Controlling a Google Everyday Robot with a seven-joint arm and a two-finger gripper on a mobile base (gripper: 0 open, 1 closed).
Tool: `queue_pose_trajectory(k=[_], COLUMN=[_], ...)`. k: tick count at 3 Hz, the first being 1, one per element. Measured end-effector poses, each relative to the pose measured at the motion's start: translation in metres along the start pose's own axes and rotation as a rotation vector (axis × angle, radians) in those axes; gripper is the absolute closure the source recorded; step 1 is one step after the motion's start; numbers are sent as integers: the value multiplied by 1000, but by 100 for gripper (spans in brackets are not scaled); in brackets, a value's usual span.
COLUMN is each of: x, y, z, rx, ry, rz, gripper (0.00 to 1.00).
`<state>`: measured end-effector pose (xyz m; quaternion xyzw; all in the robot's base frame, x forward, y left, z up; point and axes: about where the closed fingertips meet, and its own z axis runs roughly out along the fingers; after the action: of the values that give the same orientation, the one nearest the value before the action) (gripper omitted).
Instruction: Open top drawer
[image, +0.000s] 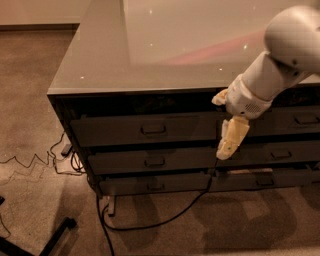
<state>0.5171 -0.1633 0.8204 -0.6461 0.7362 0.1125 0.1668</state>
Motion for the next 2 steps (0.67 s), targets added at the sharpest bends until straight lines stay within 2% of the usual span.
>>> queue_pose_trajectory(k=[1,2], x=[-11,-12], y=[-3,-3], z=[48,51], rx=[-57,-59], ry=[62,73], rz=[-49,-58], gripper=[0,0])
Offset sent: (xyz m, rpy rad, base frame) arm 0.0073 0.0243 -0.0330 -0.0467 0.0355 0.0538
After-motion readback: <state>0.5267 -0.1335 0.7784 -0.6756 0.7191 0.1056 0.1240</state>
